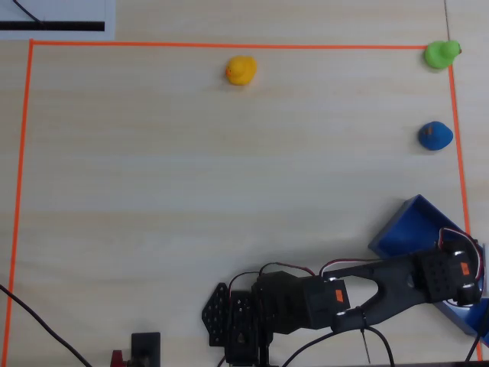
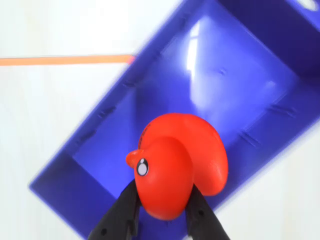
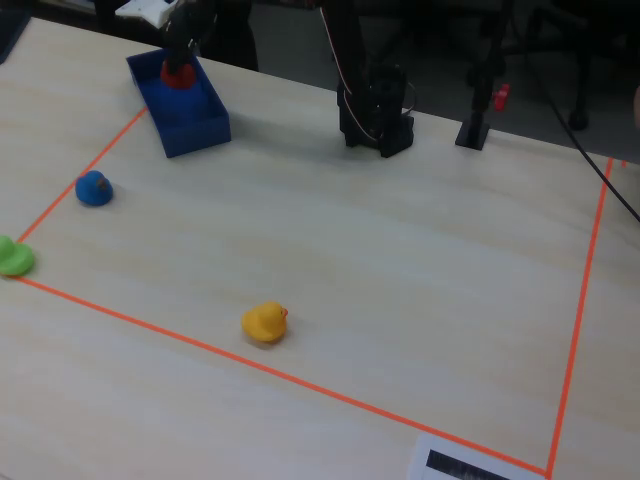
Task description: Grasp red duck and put it into box.
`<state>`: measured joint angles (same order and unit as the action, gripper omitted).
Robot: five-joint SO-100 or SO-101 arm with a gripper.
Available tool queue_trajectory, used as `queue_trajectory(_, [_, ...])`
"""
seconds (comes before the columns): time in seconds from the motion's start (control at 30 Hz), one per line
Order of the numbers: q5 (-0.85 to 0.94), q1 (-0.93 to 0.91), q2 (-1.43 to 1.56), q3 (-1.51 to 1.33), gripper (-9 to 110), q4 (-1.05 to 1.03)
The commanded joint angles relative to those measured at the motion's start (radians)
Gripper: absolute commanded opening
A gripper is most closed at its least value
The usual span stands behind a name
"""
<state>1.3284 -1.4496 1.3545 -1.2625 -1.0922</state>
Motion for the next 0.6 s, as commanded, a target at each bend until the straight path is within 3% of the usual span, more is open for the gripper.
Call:
queue_trajectory(0.0, [-0.008,0.028,-0.052,0.114,0,0.034])
queue_trajectory(0.57, [0.066,0.032,-0.187,0.146,5,-0.109])
